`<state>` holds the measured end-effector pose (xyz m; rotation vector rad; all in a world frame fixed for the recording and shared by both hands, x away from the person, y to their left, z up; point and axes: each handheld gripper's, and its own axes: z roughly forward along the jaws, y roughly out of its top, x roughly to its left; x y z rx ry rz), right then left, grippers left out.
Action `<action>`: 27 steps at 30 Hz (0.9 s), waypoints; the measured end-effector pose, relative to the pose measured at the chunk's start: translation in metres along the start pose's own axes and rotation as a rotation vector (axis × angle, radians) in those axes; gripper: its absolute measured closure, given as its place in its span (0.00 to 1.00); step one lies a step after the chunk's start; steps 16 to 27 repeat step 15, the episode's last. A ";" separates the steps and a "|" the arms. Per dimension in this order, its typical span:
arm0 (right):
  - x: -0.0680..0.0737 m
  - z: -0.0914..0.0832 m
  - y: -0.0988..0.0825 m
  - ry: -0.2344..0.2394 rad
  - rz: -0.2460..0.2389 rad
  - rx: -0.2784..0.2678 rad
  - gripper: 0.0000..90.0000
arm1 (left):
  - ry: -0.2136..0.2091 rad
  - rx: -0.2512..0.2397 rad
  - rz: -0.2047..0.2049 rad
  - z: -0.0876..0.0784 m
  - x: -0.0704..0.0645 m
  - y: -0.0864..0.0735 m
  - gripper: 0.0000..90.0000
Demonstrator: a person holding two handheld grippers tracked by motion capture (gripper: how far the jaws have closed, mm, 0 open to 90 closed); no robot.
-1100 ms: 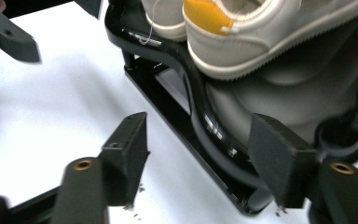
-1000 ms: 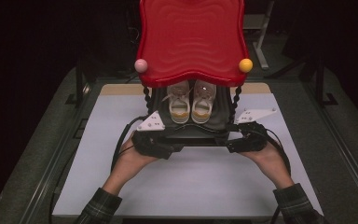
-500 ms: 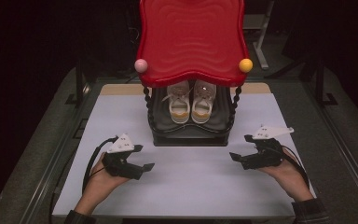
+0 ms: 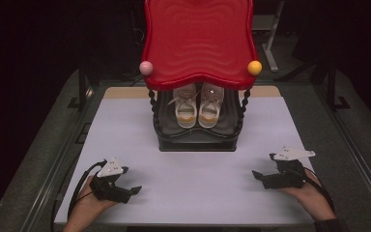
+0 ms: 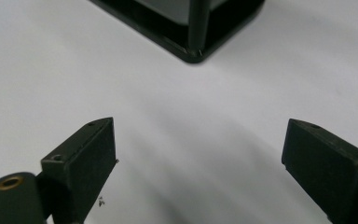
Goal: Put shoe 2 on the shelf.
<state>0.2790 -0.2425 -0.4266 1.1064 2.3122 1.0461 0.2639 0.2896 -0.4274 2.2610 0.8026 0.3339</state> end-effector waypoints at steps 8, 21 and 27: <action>-0.008 0.009 -0.028 -0.061 0.010 0.096 0.09 | 0.013 0.027 -0.023 0.006 0.007 -0.017 0.16; -0.013 0.009 -0.034 -0.031 0.067 0.079 0.09 | 0.010 -0.026 -0.009 0.010 0.007 -0.024 0.15; -0.013 0.009 -0.034 -0.031 0.067 0.079 0.09 | 0.010 -0.026 -0.009 0.010 0.007 -0.024 0.15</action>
